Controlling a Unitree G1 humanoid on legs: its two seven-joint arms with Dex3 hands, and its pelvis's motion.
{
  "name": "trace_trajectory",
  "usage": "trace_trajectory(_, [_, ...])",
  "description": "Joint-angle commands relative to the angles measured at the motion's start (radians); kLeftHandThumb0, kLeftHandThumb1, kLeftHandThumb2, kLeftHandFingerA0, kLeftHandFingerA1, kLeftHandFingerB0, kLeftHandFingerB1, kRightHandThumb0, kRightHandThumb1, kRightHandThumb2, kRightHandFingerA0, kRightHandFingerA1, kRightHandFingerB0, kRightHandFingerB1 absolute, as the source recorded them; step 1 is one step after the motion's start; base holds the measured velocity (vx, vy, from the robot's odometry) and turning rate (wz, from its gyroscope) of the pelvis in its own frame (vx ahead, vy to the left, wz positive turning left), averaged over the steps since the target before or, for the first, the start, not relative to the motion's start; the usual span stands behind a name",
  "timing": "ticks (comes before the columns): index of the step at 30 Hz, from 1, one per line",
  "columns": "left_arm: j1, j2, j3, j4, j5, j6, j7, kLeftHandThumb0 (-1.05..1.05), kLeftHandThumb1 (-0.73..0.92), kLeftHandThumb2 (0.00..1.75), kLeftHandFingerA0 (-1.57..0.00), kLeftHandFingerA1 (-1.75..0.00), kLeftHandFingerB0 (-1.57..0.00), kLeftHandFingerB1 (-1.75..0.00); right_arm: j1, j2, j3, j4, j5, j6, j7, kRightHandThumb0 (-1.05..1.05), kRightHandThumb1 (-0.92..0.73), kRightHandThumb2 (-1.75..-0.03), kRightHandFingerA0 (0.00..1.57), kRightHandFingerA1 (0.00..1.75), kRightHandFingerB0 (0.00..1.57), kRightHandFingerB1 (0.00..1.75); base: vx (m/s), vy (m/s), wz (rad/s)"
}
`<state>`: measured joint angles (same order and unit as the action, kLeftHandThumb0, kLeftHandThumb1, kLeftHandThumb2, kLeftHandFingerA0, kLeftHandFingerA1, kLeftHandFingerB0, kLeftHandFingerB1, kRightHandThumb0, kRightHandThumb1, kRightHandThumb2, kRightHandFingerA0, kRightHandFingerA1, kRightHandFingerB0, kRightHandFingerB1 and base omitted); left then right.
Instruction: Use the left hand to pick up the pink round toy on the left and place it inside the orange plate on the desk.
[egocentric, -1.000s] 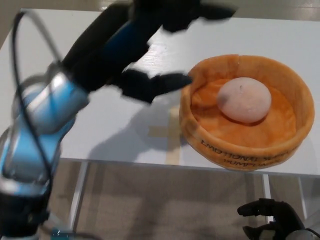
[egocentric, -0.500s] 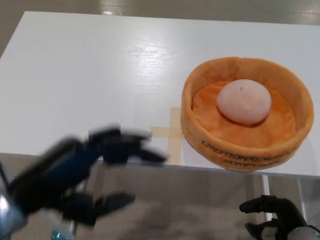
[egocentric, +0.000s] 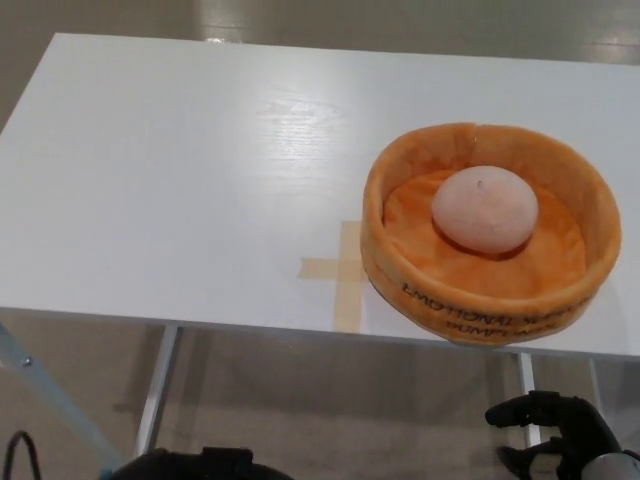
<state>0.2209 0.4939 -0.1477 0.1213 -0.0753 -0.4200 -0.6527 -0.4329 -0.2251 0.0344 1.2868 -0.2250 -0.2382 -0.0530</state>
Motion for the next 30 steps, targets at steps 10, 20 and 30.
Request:
trace_trajectory(10, [-0.304, -0.142, -0.079, 0.682, 0.322, -0.006, 0.451, -0.09, 0.74, 0.63, -0.55, -0.45, -0.52, -0.38, 0.022, 0.004, 0.009, 0.008, -0.003, 0.006, 0.008, -0.14, -0.56, -0.59, 0.66, 0.87, 0.67, 0.78, 0.00, 0.000, 0.00])
trace_trajectory(20, [-0.440, -0.221, -0.051, 0.985, 0.320, -0.004, 0.752, -0.07, 0.69, 0.62, -0.50, -0.50, -0.54, -0.38, 0.030, 0.013, 0.000, 0.006, 0.006, 0.009, -0.001, -0.14, -0.56, -0.59, 0.65, 0.87, 0.66, 0.78, 0.00, 0.000, 0.00])
trace_trajectory(30, [-0.451, -0.233, 0.017, 1.072, 0.256, -0.021, 0.770, -0.10, 0.68, 0.60, -0.51, -0.42, -0.56, -0.38, 0.023, 0.013, -0.005, 0.007, 0.010, 0.003, 0.005, -0.13, -0.55, -0.60, 0.66, 0.88, 0.67, 0.79, 0.00, 0.000, 0.00])
